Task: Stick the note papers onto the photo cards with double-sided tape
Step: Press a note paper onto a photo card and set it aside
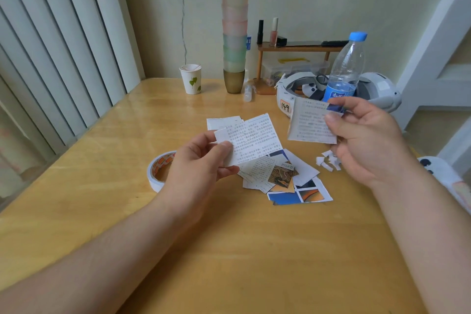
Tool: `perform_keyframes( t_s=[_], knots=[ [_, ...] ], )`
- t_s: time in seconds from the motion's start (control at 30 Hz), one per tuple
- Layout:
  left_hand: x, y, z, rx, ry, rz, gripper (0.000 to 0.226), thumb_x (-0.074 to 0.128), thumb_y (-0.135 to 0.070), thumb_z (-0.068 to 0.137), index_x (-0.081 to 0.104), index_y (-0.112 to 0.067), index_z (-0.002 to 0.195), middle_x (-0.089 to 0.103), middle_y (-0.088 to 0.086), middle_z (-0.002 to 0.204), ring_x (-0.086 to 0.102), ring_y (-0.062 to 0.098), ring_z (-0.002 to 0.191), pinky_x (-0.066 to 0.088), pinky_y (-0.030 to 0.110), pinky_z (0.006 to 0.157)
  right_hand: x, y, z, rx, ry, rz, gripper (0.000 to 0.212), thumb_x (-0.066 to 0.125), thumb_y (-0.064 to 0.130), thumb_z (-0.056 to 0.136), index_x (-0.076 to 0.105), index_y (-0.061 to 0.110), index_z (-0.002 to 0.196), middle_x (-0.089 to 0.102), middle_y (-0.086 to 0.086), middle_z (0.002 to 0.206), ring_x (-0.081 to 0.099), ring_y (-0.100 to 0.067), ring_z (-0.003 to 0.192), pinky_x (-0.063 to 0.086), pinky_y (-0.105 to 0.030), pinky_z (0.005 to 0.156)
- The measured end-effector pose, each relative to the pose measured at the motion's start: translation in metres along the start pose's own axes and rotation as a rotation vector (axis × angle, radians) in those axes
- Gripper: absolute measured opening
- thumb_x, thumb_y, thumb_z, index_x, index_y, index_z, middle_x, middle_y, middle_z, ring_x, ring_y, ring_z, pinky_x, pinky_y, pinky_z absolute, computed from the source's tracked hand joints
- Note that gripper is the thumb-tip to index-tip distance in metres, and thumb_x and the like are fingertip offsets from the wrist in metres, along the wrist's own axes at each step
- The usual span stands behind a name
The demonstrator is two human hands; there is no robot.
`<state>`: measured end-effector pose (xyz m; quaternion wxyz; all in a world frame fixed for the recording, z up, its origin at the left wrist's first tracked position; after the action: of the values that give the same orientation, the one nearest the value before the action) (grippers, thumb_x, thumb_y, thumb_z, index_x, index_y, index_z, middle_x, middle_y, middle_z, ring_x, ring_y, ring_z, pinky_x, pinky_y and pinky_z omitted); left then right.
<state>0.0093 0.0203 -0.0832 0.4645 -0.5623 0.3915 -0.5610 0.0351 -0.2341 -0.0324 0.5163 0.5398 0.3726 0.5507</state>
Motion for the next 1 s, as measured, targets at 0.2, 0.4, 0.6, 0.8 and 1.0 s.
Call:
perform_keyframes(
  t_s=[0.2,0.4,0.6,0.8,1.0],
  knots=[
    [0.0,0.0,-0.001,0.023,0.018,0.049,0.017,0.056,-0.004,0.105,0.07,-0.008,0.114,0.076,0.019,0.112,0.074,0.024,0.095,0.062,0.026,0.073,0.013,0.0,-0.01,0.094,0.364,0.14,0.02,0.076,0.009,0.067,0.081,0.018,0.085,0.079,-0.015,0.099,0.078,-0.025,0.094,0.065,-0.034,0.076],
    [0.002,-0.003,-0.007,0.12,0.073,0.193,0.019,0.057,-0.007,0.105,0.072,-0.015,0.113,0.079,0.011,0.103,0.077,0.027,0.098,0.064,0.033,0.081,0.026,-0.013,-0.019,0.103,0.392,-0.124,0.029,0.086,0.028,0.056,0.08,0.019,0.083,0.077,-0.019,0.103,0.071,-0.036,0.1,0.054,-0.051,0.097],
    [0.004,-0.009,-0.013,0.214,0.075,0.329,0.013,0.065,-0.017,0.103,0.074,-0.024,0.108,0.079,0.009,0.094,0.077,0.027,0.089,0.064,0.03,0.077,0.035,-0.017,-0.023,0.039,0.306,-0.283,0.007,0.081,0.013,0.079,0.079,0.019,0.079,0.071,-0.004,0.088,0.065,-0.015,0.077,0.054,-0.025,0.067],
    [0.005,-0.007,-0.014,0.248,0.097,0.397,0.015,0.066,-0.021,0.103,0.077,-0.028,0.107,0.08,0.006,0.093,0.078,0.025,0.088,0.064,0.043,0.084,0.036,-0.023,-0.021,0.08,0.205,-0.307,0.005,0.077,0.006,0.088,0.074,0.009,0.088,0.068,0.001,0.076,0.055,0.002,0.055,0.043,-0.013,0.052],
    [0.006,-0.004,-0.014,0.245,0.11,0.38,0.019,0.066,-0.016,0.103,0.079,-0.029,0.107,0.079,0.009,0.092,0.077,0.027,0.088,0.064,0.036,0.081,0.035,-0.022,-0.022,0.122,0.168,-0.275,0.013,0.076,0.003,0.09,0.071,0.012,0.082,0.068,0.012,0.06,0.058,0.005,0.051,0.043,-0.009,0.05]
  ],
)
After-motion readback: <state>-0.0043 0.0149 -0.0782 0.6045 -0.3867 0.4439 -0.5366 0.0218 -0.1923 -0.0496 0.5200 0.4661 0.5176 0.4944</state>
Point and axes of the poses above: each hand's wrist, its own z-axis towards the middle knuckle, its own x-axis out of the palm, y = z × x, the point moved 2 cm from there along z, towards the middle knuckle
